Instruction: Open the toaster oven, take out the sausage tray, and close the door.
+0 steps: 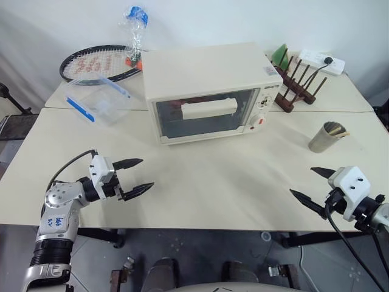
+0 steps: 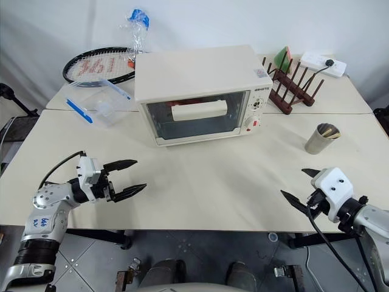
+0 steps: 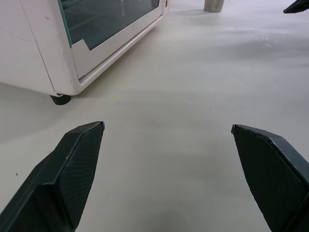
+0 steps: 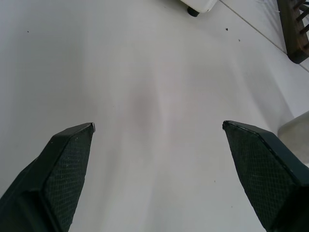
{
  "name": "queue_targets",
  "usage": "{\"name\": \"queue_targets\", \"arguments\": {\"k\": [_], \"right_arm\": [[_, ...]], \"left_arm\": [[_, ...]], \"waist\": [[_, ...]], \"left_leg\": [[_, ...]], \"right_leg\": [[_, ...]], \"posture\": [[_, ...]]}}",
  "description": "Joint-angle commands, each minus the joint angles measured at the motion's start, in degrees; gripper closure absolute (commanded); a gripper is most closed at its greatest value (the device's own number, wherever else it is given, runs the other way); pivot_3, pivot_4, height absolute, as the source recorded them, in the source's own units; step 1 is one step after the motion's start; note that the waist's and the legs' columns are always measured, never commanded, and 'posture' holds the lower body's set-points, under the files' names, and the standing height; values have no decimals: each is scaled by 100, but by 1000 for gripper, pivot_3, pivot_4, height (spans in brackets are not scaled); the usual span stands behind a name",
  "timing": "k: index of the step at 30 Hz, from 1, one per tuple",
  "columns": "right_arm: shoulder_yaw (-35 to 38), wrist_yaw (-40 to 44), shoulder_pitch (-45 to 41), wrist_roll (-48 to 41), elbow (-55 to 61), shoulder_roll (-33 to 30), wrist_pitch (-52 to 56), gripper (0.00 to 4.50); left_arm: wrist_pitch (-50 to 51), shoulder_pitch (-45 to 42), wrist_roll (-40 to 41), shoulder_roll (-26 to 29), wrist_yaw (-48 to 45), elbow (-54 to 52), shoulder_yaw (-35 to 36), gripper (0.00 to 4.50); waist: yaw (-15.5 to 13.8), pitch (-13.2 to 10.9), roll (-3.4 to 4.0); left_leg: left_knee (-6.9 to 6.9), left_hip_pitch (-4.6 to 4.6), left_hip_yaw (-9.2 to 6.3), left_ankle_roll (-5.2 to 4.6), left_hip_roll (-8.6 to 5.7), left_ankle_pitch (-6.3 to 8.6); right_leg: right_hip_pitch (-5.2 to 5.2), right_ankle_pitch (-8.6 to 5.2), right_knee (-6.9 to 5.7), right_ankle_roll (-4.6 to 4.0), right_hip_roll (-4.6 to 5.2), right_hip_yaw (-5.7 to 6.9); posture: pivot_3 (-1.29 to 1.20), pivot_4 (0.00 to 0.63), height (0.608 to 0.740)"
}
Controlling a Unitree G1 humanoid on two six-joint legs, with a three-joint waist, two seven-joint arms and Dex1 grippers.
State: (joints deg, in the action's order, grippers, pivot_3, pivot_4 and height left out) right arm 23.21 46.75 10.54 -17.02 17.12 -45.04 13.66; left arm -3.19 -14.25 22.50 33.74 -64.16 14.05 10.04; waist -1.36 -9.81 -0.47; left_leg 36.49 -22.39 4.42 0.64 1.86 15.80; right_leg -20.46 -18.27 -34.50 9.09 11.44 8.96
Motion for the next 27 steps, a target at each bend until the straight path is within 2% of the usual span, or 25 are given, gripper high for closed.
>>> {"name": "queue_targets", "arguments": {"k": [1,5,7,12,16,27], "right_arm": [[34,-26,-51,-30,261,-49,-19,46],[-82,-65,-188,-87,552,-127,307,46],[-228,-44,-351,-45,692,-215,489,46],[-1008,114,-1765,-523,736,-281,1423,46],[-1614,268,-3082,-668,190,-6,1623,46],[-2539,1025,-5133,-332,-1933,675,871,46]], "left_arm": [[-112,-19,108,-35,-69,-305,-33,0],[397,8,-32,-29,435,-631,-92,0],[515,30,170,-45,349,-849,-102,0],[964,-88,558,-253,397,-1272,-137,0],[1053,-39,722,-467,703,-1538,12,0],[868,422,975,-635,949,-2015,391,0]], "waist": [[1,0,0],[0,0,0],[3,-1,-1],[36,-4,2],[72,-8,-1],[103,-15,-8]], "left_leg": [[0,0,0,0,0,0],[0,0,-1,0,0,0],[0,0,-1,0,0,0],[2,1,-1,0,3,0],[3,-2,-3,1,2,0],[19,-16,-8,0,2,2]], "right_leg": [[0,0,0,0,0,0],[0,0,0,0,0,0],[0,0,-2,0,0,-1],[-2,0,-4,0,-1,-2],[-2,0,-2,0,-1,-1],[-4,0,-3,0,-1,6]], "posture": [[0,150,740],[0,150,740],[0,150,740],[0,150,740],[0,150,740],[0,150,740]]}}
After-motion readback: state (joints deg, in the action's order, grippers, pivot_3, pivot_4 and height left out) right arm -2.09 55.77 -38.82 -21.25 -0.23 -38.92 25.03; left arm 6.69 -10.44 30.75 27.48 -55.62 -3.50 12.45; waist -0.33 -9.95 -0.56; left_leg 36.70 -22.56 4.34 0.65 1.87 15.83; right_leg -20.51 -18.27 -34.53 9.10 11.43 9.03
